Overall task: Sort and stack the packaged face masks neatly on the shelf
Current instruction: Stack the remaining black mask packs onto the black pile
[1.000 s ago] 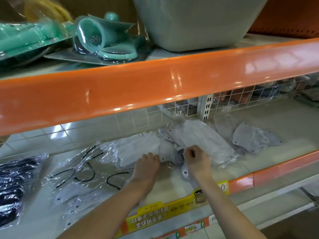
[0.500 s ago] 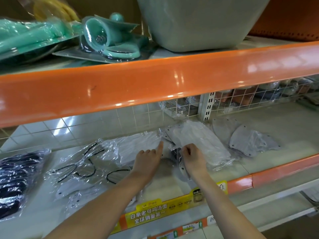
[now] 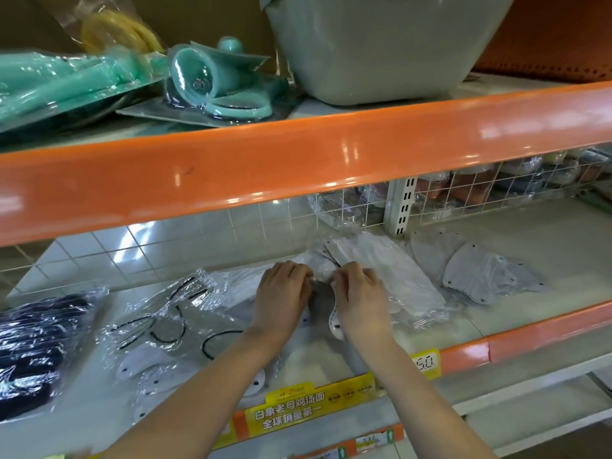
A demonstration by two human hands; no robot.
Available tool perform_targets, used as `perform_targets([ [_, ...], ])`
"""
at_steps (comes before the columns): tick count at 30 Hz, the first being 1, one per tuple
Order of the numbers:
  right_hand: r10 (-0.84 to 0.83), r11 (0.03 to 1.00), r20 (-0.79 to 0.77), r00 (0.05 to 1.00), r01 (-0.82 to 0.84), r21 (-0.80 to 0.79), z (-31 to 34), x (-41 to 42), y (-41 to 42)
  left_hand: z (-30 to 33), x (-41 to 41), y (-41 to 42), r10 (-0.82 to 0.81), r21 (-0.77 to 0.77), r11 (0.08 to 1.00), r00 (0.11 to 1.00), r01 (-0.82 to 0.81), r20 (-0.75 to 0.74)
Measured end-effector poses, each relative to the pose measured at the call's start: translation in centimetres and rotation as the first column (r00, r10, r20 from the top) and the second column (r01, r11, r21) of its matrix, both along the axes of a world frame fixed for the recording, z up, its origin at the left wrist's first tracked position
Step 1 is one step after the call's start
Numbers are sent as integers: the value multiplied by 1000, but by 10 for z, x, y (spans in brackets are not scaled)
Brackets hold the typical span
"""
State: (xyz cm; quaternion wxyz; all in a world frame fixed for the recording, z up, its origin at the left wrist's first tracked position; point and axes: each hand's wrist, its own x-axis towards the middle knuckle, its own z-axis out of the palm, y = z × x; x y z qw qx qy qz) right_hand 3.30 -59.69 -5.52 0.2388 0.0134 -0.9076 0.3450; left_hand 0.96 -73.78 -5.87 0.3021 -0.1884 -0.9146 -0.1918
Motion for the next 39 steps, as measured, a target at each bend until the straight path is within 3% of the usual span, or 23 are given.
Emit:
perform_targets([
  [2, 25, 998, -97, 995, -18, 65, 7, 4, -4, 7, -1, -1, -40, 73, 996, 999, 42, -27],
  [4, 96, 995, -128, 987, -99, -14, 18, 7, -10, 14, 1, -1, -76, 180, 981, 997, 70, 27],
  [6, 187, 973, -53, 981, -192, -129, 24, 8, -15, 19, 4, -1, -101, 273, 959, 991, 73, 90],
  [8, 268, 953, 13, 963, -264, -149, 26, 9, -19, 24, 7, -2, -113, 323, 944, 986, 68, 124],
  [15, 391, 918, 244, 887, -394, -40, 15, 11, -22, 18, 20, -25, -183, 431, 900, 954, 65, 238],
  [18, 408, 888, 306, 860, -452, 84, 7, 14, -27, 18, 23, -33, -186, 500, 865, 944, 26, 273],
  [20, 347, 901, 271, 898, -400, 169, 0, 15, -34, 19, 24, -34, -214, 500, 864, 938, 52, 272],
  [24, 205, 959, 181, 962, -234, 158, 2, 14, -45, 24, 28, -40, -232, 442, 888, 953, 126, 195],
  [28, 180, 963, 137, 974, -203, 179, 13, 10, -56, 31, 34, -59, -196, 440, 889, 973, 125, 120],
  [31, 175, 956, 95, 980, -192, 221, 25, 10, -66, 27, 40, -84, -139, 475, 880, 970, 28, 200],
  [34, 220, 944, -81, 972, -191, 271, 40, 13, -80, 20, 45, -108, -66, 485, 870, 956, -86, 287],
  [39, 258, 940, -357, 898, -149, 306, 48, 16, -113, 13, 56, -140, 180, 377, 856, 887, -355, 426],
])
